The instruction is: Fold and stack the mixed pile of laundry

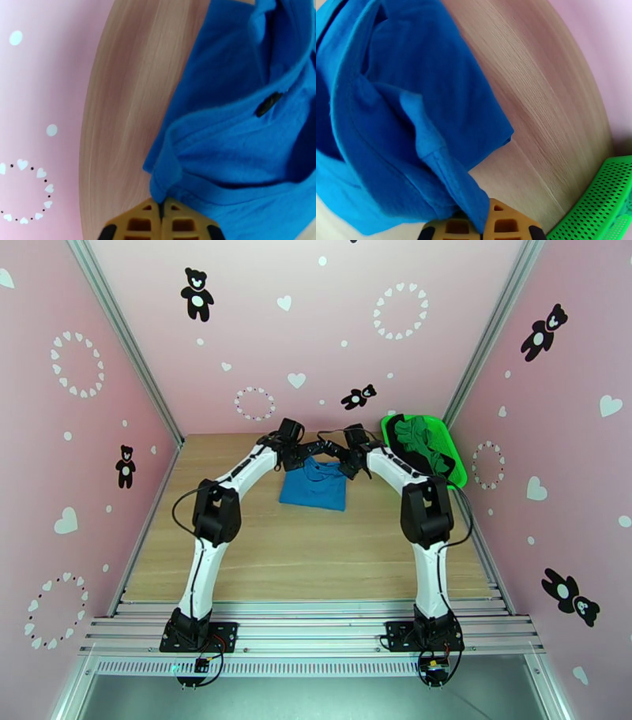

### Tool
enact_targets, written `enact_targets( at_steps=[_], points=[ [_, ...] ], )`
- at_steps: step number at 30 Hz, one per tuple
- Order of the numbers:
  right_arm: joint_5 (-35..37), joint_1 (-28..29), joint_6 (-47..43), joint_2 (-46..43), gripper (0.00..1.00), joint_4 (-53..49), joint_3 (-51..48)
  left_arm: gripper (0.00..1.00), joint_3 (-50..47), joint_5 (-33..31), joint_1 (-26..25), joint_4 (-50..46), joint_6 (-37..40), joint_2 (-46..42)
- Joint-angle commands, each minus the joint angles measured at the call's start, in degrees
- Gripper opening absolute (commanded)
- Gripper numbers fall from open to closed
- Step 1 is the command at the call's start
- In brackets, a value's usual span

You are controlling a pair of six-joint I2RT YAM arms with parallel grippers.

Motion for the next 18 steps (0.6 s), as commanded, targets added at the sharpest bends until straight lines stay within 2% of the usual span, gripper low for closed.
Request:
enact_targets(
  at_steps=[1,2,4,8,12,13,15,16,18],
  points=[
    [0.4,0.0,4.0,3.0,0.31,1.4,3.0,0.14,3.7,-2.7,0.1,0.3,-2.2,2.3],
    [0.2,-0.4,5.5,2.9,0.38,2.5,2.9,0.21,4.2,-3.5,0.4,1.1,-3.3,2.8],
    [-1.2,-1.2,8.1,1.9,0.48,3.9,2.7,0.27,5.4,-4.3,1.1,2.2,-6.3,3.1],
    [-5.5,-3.3,10.3,-3.7,0.61,3.5,2.4,0.41,6.2,-6.2,2.6,4.0,-10.3,0.3],
    [-8.3,-5.1,12.4,-15.1,0.69,2.7,-1.1,0.43,6.0,-7.7,3.7,4.9,-13.9,-5.6],
    [-8.4,-5.5,13.6,-19.0,0.76,2.6,-2.7,0.44,5.4,-7.3,4.0,4.9,-15.5,-8.0],
    [-8.6,-6.1,16.2,-27.4,0.85,2.5,-6.0,0.44,2.6,-5.4,4.7,6.0,-18.8,-13.8],
    [-9.3,-6.4,18.4,-31.6,0.97,2.9,-8.0,0.45,-0.3,-3.8,5.0,7.2,-20.8,-17.6],
    [-17.0,-8.1,23.8,-37.8,0.99,5.1,-12.5,0.5,-7.0,0.4,5.5,10.6,-24.4,-25.1]
  ],
)
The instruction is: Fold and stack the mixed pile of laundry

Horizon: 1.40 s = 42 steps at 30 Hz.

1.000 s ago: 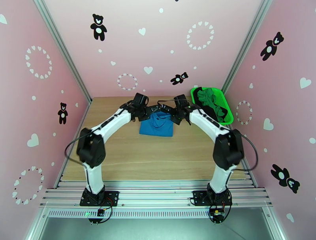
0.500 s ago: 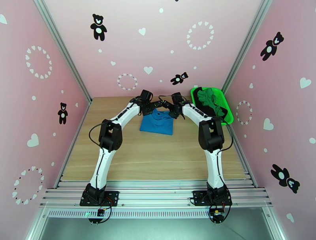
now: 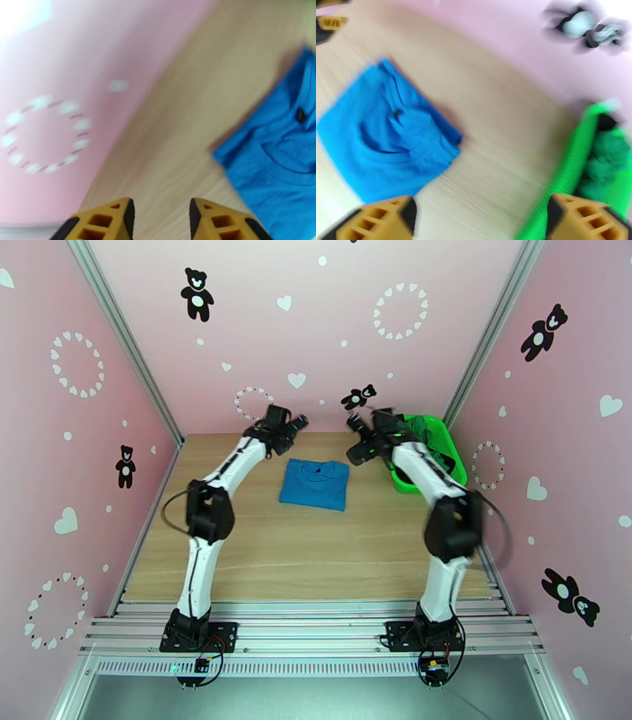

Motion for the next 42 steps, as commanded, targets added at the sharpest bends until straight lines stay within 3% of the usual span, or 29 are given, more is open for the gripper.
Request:
enact_targets(
  at_steps=[1,4,6,8,10,14,17,21,29,37,42],
  points=[
    [-12.4,-1.6,11.7,-13.8,0.99,5.1,-6.8,0.54,-7.9,6.2,0.6,7.5,-8.7,-16.4],
    [-23.3,-1.4,16.9,-18.6,0.99,7.4,-14.2,0.73,-14.7,7.8,0.6,8.6,-15.8,-23.6],
    [-22.3,-0.2,16.3,-16.8,0.98,2.4,-12.1,0.77,-12.6,2.8,0.9,3.0,-25.3,-23.7],
    [-15.1,0.8,17.6,-12.2,0.85,-4.7,-8.4,0.7,-7.0,1.8,1.9,-8.7,-31.7,-20.5],
    [-11.0,1.1,21.9,-8.3,0.78,-7.8,-7.5,0.63,-7.8,5.5,2.5,-13.3,-35.9,-18.8],
    [-10.1,2.1,29.5,-1.0,0.65,-8.9,-9.0,0.56,-22.7,15.7,2.4,-5.3,-45.7,-19.6],
    [-8.7,4.1,32.8,4.4,0.58,-7.4,-9.8,0.49,-30.6,17.4,2.1,1.2,-52.1,-18.3],
    [-8.7,6.1,36.6,11.6,0.51,-4.7,-9.5,0.4,-31.7,16.9,0.6,1.5,-53.4,-13.6],
    [-4.8,8.6,42.8,25.0,0.33,-2.8,-4.5,0.35,-22.3,11.2,-6.2,-4.6,-52.2,-1.6],
    [-1.1,8.9,44.2,35.8,0.29,-7.4,6.7,0.34,-11.3,3.4,-6.7,-11.1,-54.2,10.6],
    [-0.3,8.9,44.6,42.5,0.29,-11.6,16.4,0.34,1.6,2.3,-4.8,-16.4,-53.3,21.1]
  ],
)
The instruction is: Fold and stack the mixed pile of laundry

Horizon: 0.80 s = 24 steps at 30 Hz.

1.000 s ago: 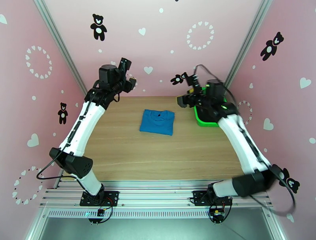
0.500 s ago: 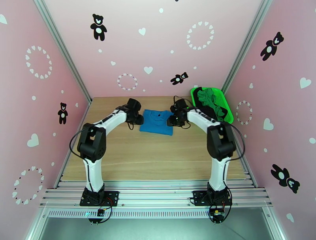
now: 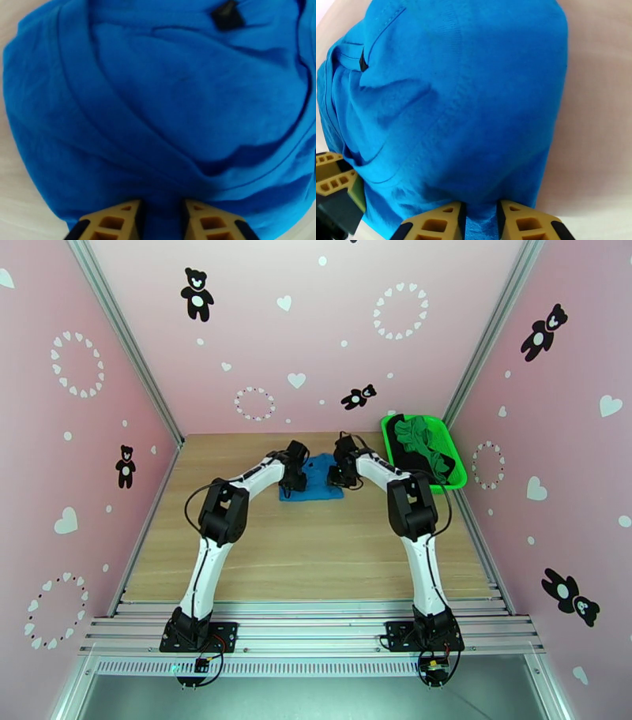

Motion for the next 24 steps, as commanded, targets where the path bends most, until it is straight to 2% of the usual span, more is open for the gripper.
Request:
enact_targets(
  at_steps=[1,7,10,15,18,24],
  points=[
    [2.5,0.1,1.6,7.3,0.29,-5.4,4.2,0.34,8.2,-2.9,2.3,-6.5,0.6,8.1],
    [3.5,-0.5,4.8,12.7,0.29,-6.2,12.7,0.36,31.6,-0.7,5.5,-14.7,3.1,21.9],
    [3.2,-1.0,5.9,16.1,0.3,-7.4,18.7,0.4,37.0,1.8,7.0,-13.8,3.1,24.7],
    [2.3,-3.0,8.4,21.4,0.32,-8.9,28.1,0.51,35.9,4.7,9.0,-7.6,2.7,23.3],
    [1.0,-4.3,10.9,22.9,0.32,-6.8,30.1,0.52,40.0,8.7,10.4,-8.0,1.4,24.9],
    [-3.0,-4.7,12.3,24.0,0.37,-4.7,32.2,0.53,38.6,10.6,12.2,-5.4,1.4,22.5]
  ],
)
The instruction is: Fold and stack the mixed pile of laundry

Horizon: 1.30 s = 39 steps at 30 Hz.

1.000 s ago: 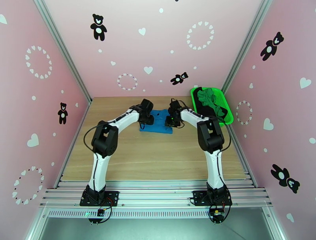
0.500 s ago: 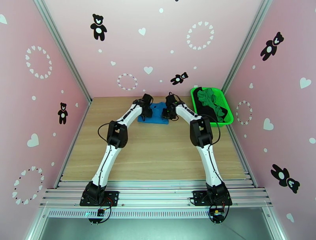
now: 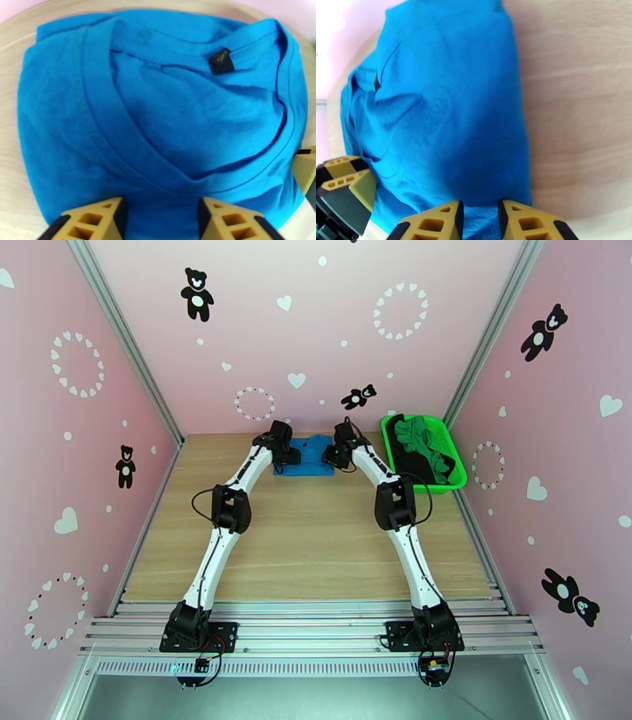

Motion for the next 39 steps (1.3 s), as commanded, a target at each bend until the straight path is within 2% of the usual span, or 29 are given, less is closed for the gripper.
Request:
enact_targets(
  at_steps=[1,4,9,14,16,19,20,22,24,27,31,36,39],
  points=[
    [1.9,-1.5,0.2,3.3,0.4,-3.3,-0.7,0.51,-1.1,0.7,2.2,0.0,0.0,-1.3],
    [2.9,-1.7,-2.6,-2.4,0.49,-0.4,-5.1,0.49,-5.9,0.2,1.4,2.8,1.0,-8.2],
    [5.5,-2.7,-7.1,-19.5,0.66,8.7,-21.4,0.51,-14.2,-4.2,-0.8,5.0,4.2,-21.6],
    [7.5,-3.2,-11.2,-35.6,0.71,9.9,-37.0,0.5,-27.9,-6.8,-4.1,6.1,5.4,-34.1],
    [8.0,-3.7,-12.5,-41.5,0.72,9.2,-43.5,0.44,-34.7,-6.0,-5.5,6.7,4.8,-37.0],
    [8.4,-5.4,-15.0,-49.0,0.72,7.4,-50.8,0.23,-44.1,-2.7,-7.1,10.2,2.5,-38.3],
    [8.4,-6.2,-15.7,-51.0,0.72,6.8,-52.5,0.18,-46.4,-2.1,-7.6,11.6,1.7,-38.2],
    [8.2,-8.8,-17.5,-55.5,0.72,5.7,-55.5,0.11,-50.0,-0.8,-9.0,14.2,0.4,-36.8],
    [7.2,-11.7,-19.0,-58.3,0.72,4.6,-56.8,0.09,-50.6,-0.9,-10.6,15.2,-0.2,-34.5],
    [6.4,-17.1,-21.1,-60.1,0.72,2.7,-57.2,0.06,-49.7,-0.4,-12.5,15.2,-1.1,-31.2],
    [6.7,-24.1,-23.5,-57.0,0.72,1.8,-55.1,0.08,-53.9,-0.4,-14.6,19.7,-2.5,-33.6],
    [4.9,-30.2,-24.2,-45.4,0.74,-0.3,-45.6,0.34,-60.6,-1.1,-15.7,23.6,-2.5,-41.8],
    [3.1,-30.8,-24.1,-37.0,0.83,-0.4,-38.8,0.46,-64.4,-2.6,-15.8,24.1,-1.8,-47.4]
  ],
)
